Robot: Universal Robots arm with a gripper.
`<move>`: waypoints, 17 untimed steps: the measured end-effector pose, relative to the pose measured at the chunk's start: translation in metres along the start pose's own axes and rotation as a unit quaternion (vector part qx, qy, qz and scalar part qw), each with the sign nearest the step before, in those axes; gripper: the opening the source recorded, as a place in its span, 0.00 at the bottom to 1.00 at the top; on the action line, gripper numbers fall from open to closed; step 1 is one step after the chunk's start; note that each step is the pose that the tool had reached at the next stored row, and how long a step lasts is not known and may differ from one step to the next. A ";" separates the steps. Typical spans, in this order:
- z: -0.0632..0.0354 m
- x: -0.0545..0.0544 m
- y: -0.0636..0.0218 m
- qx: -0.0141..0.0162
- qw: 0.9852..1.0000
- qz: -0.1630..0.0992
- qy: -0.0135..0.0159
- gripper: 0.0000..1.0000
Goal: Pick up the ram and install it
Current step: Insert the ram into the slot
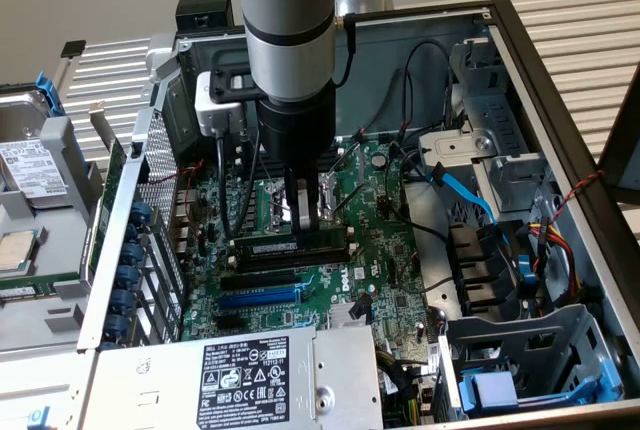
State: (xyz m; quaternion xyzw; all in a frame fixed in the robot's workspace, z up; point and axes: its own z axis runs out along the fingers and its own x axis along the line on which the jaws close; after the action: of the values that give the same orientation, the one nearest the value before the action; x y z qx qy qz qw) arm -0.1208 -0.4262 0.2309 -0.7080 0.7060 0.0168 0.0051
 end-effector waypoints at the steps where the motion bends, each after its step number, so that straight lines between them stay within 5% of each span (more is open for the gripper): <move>1: 0.0000 0.000 0.0000 0.000 1.000 0.000 0.000 0.13; 9: -0.0004 0.000 0.0000 0.000 1.000 0.000 -0.003 0.13; 17: -0.0006 0.002 0.0000 0.000 1.000 -0.001 -0.004 0.13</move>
State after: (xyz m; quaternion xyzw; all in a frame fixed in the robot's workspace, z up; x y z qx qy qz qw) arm -0.1208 -0.4281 0.2315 -0.7084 0.7055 0.0194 0.0077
